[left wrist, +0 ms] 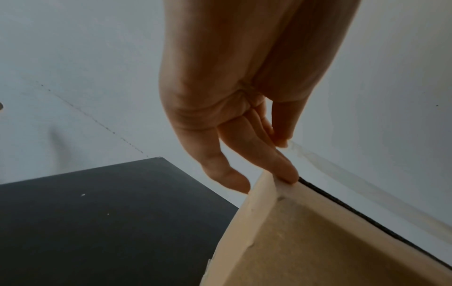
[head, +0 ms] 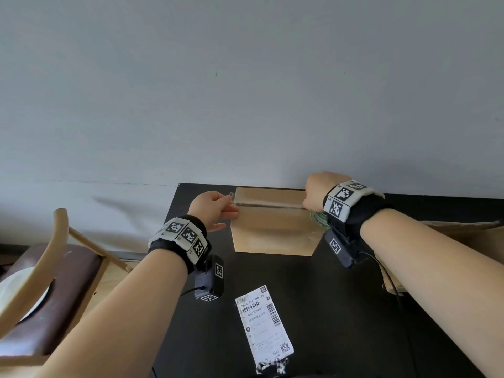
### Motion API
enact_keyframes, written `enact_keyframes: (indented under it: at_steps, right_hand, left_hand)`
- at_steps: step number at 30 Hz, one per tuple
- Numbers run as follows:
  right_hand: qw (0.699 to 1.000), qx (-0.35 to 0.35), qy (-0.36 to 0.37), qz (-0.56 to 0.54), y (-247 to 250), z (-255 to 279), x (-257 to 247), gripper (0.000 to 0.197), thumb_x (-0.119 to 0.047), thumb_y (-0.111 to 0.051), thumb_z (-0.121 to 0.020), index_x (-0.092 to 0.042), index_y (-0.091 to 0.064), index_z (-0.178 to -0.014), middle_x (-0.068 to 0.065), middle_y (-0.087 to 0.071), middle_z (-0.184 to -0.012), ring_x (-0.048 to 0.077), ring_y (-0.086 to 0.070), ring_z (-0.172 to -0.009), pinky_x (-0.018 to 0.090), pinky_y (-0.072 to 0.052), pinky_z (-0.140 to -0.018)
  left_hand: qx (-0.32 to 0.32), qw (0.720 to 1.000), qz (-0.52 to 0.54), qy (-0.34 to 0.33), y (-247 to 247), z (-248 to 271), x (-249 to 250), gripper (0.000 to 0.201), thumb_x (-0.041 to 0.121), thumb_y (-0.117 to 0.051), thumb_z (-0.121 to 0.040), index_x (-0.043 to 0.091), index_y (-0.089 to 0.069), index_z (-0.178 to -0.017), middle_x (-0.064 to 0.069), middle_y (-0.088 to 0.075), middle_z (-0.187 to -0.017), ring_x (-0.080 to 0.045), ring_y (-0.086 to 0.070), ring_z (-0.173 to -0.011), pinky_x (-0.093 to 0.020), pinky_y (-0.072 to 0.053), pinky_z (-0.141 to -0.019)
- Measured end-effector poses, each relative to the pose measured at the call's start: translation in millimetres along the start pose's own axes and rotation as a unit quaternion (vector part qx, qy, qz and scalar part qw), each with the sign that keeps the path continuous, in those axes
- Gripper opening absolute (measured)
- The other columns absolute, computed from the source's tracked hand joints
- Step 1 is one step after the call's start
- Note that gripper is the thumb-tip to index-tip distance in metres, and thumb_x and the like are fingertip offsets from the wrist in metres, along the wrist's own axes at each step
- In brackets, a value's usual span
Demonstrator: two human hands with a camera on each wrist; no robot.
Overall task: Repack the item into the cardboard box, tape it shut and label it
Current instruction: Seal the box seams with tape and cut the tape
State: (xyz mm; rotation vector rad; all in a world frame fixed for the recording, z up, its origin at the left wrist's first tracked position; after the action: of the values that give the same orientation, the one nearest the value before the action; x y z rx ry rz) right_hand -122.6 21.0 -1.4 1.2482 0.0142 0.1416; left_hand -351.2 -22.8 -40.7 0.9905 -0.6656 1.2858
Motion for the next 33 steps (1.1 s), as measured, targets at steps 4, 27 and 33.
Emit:
enact_keyframes:
  at_steps: [4,27,33]
  right_hand:
    - [0.999,0.012,-0.014,0.026,5,1,-7,0.023,-0.018,-0.054,-0.082,-0.015,-0.048,-0.06,0.0,-0.051,-0.061,0.016,-0.046,-0.051,0.021,-0.032,-0.049]
    - [0.996,-0.025,-0.04,0.075,19,-7,-33,0.024,-0.009,-0.049,-0.082,-0.012,-0.045,-0.059,0.001,-0.048,-0.06,0.016,-0.043,-0.05,0.021,-0.034,-0.05]
    - [0.997,-0.023,-0.037,0.07,18,-6,-32,0.024,-0.009,-0.05,-0.081,-0.012,-0.046,-0.058,0.001,-0.048,-0.059,0.016,-0.043,-0.049,0.02,-0.034,-0.049]
  left_hand:
    - [-0.011,1.0,0.012,0.0,3,-6,-3,0.018,0.027,-0.049,-0.097,0.015,-0.055,-0.085,-0.001,-0.072,-0.088,-0.01,-0.067,-0.078,-0.038,-0.051,-0.084]
    - [0.023,0.997,0.067,0.011,7,-26,-23,0.016,0.024,-0.055,-0.094,0.012,-0.059,-0.085,0.002,-0.071,-0.077,-0.006,-0.067,-0.069,-0.034,-0.056,-0.082]
    - [0.064,0.997,0.025,-0.018,4,-25,-25,0.014,0.025,-0.064,-0.087,0.015,-0.062,-0.079,0.004,-0.072,-0.075,-0.005,-0.066,-0.067,-0.033,-0.055,-0.079]
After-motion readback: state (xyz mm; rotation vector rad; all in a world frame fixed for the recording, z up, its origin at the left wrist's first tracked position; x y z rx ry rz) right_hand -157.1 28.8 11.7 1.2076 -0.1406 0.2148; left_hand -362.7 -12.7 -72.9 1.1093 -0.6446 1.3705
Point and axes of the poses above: each hand's wrist, its own z-axis away from the middle knuckle, its own y-axis out of the back of the hand, x = y × z, the point moved 3 cm from there along -z, towards the middle knuckle
